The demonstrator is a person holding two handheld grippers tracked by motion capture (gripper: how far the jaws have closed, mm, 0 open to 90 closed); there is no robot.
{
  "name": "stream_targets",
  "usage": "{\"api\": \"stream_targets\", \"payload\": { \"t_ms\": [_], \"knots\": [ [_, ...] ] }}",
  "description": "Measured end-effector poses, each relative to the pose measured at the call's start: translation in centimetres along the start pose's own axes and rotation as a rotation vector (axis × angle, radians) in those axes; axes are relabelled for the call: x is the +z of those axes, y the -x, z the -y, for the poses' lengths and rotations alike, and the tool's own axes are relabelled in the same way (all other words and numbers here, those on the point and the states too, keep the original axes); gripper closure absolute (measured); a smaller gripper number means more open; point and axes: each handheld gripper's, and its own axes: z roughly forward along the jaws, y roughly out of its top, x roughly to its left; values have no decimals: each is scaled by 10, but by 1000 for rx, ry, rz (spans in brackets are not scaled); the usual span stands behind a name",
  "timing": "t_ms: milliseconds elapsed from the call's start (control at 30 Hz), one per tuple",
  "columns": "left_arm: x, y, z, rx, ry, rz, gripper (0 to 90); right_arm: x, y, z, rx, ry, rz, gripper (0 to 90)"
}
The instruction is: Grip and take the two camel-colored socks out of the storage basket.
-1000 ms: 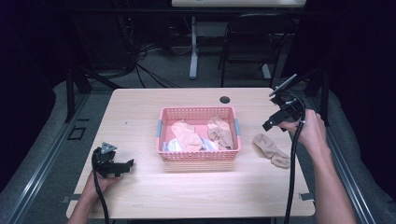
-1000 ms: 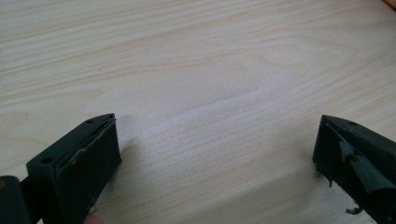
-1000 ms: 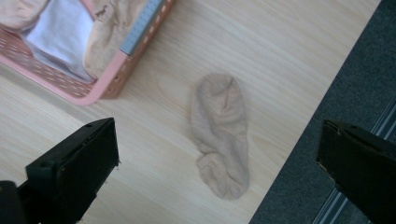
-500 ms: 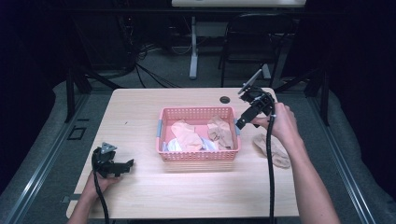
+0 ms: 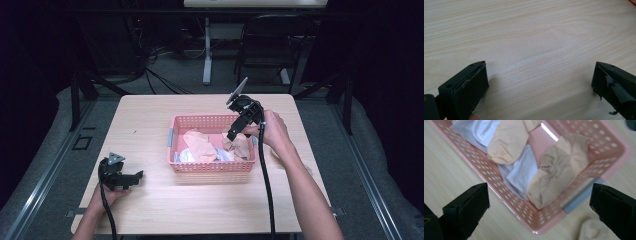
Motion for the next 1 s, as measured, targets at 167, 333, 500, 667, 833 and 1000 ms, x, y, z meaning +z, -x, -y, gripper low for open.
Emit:
{"api": "stream_targets", "payload": {
  "t_ms": [167,333,500,667,833,1000],
  "knots": [
    [0,0,0,0,0,0,4,27,5,-5,8,-37,-35,27],
    [0,0,0,2,0,1,3,51,9,-8,12,-64,-41,64],
    [0,0,0,1,0,1,4,74,11,-6,20,-108,-25,192],
    [0,0,0,2,0,1,4,95,15,-3,20,-177,18,330],
    [0,0,0,1,0,1,3,107,16,-2,61,-176,50,428],
    [0,0,0,1,0,1,4,116,18,-1,75,-205,65,507]
  ]
}}
